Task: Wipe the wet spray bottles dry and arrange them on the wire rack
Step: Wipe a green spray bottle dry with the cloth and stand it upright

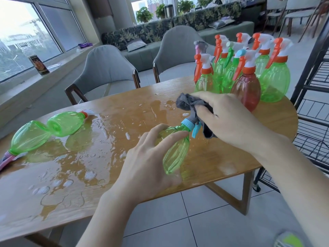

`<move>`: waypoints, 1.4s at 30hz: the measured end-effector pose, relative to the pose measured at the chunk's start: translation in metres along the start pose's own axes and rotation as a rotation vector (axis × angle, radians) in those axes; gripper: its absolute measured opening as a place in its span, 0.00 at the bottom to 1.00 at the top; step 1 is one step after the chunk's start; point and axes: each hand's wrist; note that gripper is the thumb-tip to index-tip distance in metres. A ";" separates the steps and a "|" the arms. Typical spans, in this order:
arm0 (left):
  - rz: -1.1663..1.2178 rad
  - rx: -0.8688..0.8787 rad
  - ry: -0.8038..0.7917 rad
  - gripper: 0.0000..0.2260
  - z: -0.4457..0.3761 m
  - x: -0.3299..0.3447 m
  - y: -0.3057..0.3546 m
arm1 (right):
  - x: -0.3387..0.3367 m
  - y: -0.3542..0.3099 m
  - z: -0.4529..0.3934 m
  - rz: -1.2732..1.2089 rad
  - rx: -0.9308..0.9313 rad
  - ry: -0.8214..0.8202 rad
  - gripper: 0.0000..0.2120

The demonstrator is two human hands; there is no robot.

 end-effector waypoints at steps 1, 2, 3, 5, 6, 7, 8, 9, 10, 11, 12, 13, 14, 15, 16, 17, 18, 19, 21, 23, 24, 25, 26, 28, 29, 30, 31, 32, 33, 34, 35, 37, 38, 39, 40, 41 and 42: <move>-0.002 -0.005 0.002 0.39 0.000 0.001 0.000 | 0.001 -0.001 0.000 -0.002 -0.009 -0.003 0.17; 0.002 -0.011 0.005 0.39 0.000 0.001 0.001 | 0.002 -0.002 0.000 -0.010 -0.010 0.003 0.16; 0.008 -0.016 0.007 0.39 0.001 0.001 0.001 | 0.002 -0.002 0.000 -0.027 -0.009 0.016 0.15; 0.017 -0.025 0.008 0.39 0.001 0.000 0.001 | 0.002 -0.001 0.000 -0.145 0.010 0.033 0.13; 0.026 -0.033 0.013 0.39 0.001 0.000 0.000 | 0.003 -0.001 0.001 -0.246 0.028 0.047 0.13; 0.049 -0.047 0.029 0.39 0.001 0.001 -0.001 | 0.004 -0.002 0.001 -0.327 0.036 0.079 0.12; 0.087 -0.070 0.053 0.39 0.001 0.002 -0.003 | 0.006 -0.001 0.002 -0.375 0.039 0.126 0.12; 0.143 -0.100 0.081 0.38 0.001 0.003 -0.005 | 0.008 0.000 0.003 -0.388 0.050 0.170 0.11; 0.206 -0.131 0.109 0.38 0.002 0.004 -0.006 | 0.012 0.003 0.003 -0.386 0.080 0.198 0.11; 0.265 -0.158 0.138 0.38 0.002 0.005 -0.008 | 0.016 0.006 0.004 -0.376 0.130 0.197 0.11; 0.309 -0.181 0.166 0.39 0.003 0.006 -0.009 | 0.022 0.010 0.003 -0.366 0.196 0.161 0.12; 0.339 -0.203 0.192 0.40 0.003 0.007 -0.009 | 0.027 0.012 0.004 -0.358 0.269 0.095 0.12; 0.363 -0.225 0.209 0.42 0.002 0.008 -0.008 | 0.033 0.013 0.004 -0.369 0.342 0.016 0.11; 0.388 -0.244 0.218 0.44 0.002 0.008 -0.007 | 0.039 0.013 0.004 -0.407 0.411 -0.051 0.11; 0.407 -0.255 0.220 0.46 0.002 0.009 -0.007 | 0.044 0.013 0.004 -0.479 0.472 -0.091 0.12; 0.412 -0.259 0.218 0.47 0.002 0.009 -0.007 | 0.049 0.012 0.004 -0.561 0.521 -0.097 0.12; 0.402 -0.260 0.207 0.47 0.002 0.010 -0.007 | 0.052 0.011 0.003 -0.649 0.557 -0.079 0.11; 0.380 -0.258 0.191 0.47 0.002 0.011 -0.007 | 0.054 0.009 0.002 -0.731 0.585 -0.048 0.10; 0.315 -0.236 0.165 0.47 0.002 0.012 -0.007 | 0.057 0.003 -0.001 -0.898 0.622 0.018 0.06; 0.219 -0.223 0.154 0.47 0.002 0.012 -0.005 | 0.058 -0.002 -0.003 -1.021 0.645 0.081 0.06; 0.169 -0.220 0.147 0.47 0.001 0.011 -0.005 | 0.060 -0.005 -0.003 -1.056 0.646 0.109 0.07; 0.128 -0.210 0.145 0.48 0.000 0.010 -0.004 | 0.062 -0.008 -0.002 -1.073 0.642 0.129 0.06; 0.104 -0.191 0.144 0.48 0.000 0.010 -0.005 | 0.064 -0.009 -0.001 -1.080 0.637 0.139 0.06; 0.116 -0.148 0.122 0.47 0.001 0.006 -0.007 | 0.066 -0.012 0.002 -1.098 0.620 0.139 0.11; 0.163 -0.123 0.104 0.46 0.003 0.003 -0.008 | 0.066 -0.014 0.003 -1.105 0.602 0.132 0.13; 0.246 -0.099 0.083 0.44 0.005 -0.001 -0.008 | 0.065 -0.014 0.003 -1.097 0.586 0.131 0.16; 0.349 -0.083 0.070 0.40 0.007 -0.004 -0.007 | 0.065 -0.013 0.003 -1.090 0.578 0.128 0.18; 0.454 -0.078 0.074 0.36 0.008 -0.007 -0.007 | 0.064 -0.012 0.002 -1.085 0.571 0.115 0.19; 0.553 -0.091 0.087 0.33 0.009 -0.008 -0.007 | 0.064 -0.011 0.001 -1.088 0.561 0.096 0.19; 0.645 -0.122 0.090 0.32 0.010 -0.010 -0.007 | 0.065 -0.010 0.000 -1.096 0.540 0.074 0.18; 0.724 -0.163 0.075 0.33 0.010 -0.011 -0.008 | 0.066 -0.009 0.000 -1.107 0.522 0.055 0.15; 0.802 -0.233 0.012 0.34 0.008 -0.010 -0.011 | 0.070 -0.007 -0.001 -1.120 0.493 0.052 0.09; 0.797 -0.249 -0.006 0.35 0.008 -0.010 -0.012 | 0.073 -0.006 -0.001 -1.108 0.486 0.076 0.08; 0.775 -0.252 -0.002 0.35 0.007 -0.008 -0.011 | 0.076 -0.006 -0.001 -1.085 0.480 0.110 0.07; 0.724 -0.245 0.030 0.35 0.006 -0.006 -0.010 | 0.078 -0.005 -0.001 -1.040 0.469 0.144 0.09; 0.629 -0.234 0.083 0.35 0.006 -0.002 -0.006 | 0.081 -0.005 -0.001 -0.994 0.455 0.174 0.10; 0.497 -0.226 0.142 0.36 0.006 0.003 -0.003 | 0.082 -0.005 0.000 -0.957 0.439 0.199 0.11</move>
Point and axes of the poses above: each hand's wrist, its own z-axis away from the middle knuckle, its own x-axis out of the palm, y = z × x, and after that the axes turned 1 degree about x, right-handed
